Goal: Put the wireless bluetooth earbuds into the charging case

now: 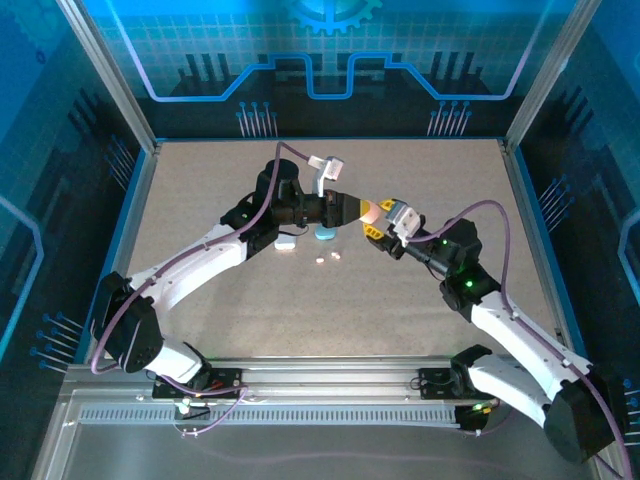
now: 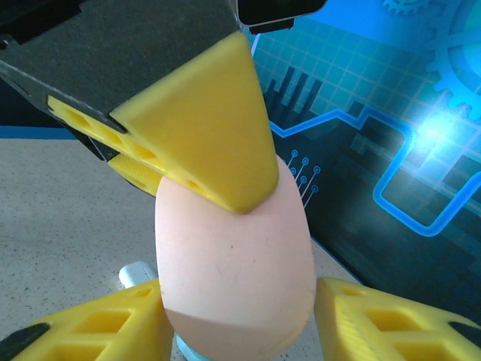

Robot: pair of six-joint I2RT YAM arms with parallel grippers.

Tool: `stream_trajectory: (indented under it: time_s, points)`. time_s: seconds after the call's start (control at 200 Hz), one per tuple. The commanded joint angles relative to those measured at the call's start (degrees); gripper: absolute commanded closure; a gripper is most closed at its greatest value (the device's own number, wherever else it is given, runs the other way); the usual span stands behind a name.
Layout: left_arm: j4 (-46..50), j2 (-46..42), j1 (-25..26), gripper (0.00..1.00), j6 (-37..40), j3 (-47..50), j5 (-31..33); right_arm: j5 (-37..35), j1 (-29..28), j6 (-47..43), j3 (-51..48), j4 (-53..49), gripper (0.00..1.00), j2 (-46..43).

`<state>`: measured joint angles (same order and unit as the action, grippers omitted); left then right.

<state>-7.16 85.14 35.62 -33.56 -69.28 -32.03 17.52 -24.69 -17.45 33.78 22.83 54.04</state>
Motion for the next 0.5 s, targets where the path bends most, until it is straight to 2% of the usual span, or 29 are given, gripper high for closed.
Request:
stream_trajectory:
  time_s: [0.0,0.29,0.385,0.495]
  points:
    - [-0.50,0.31,-0.19,0.82,-0.22,-1.42,-2.55,0.95,0.54,-0.16,2.34,4.34,0.51,0.27]
    - [0.47,0.33,-0.11,0.82,0.26,-1.72,-1.99,0.21,0.57,-0.24,1.63,4.18,0.47,-1.12]
    - [0.48,0.46,-0.18,0.82,0.17,-1.72,-2.08,0.22,0.61,-0.43,1.75,3.56,0.48,-1.31]
    - [0.69,0.46,-0.15,0.82,0.16,-1.66,-1.84,0.91,0.61,-0.21,1.72,3.23,0.54,-1.31]
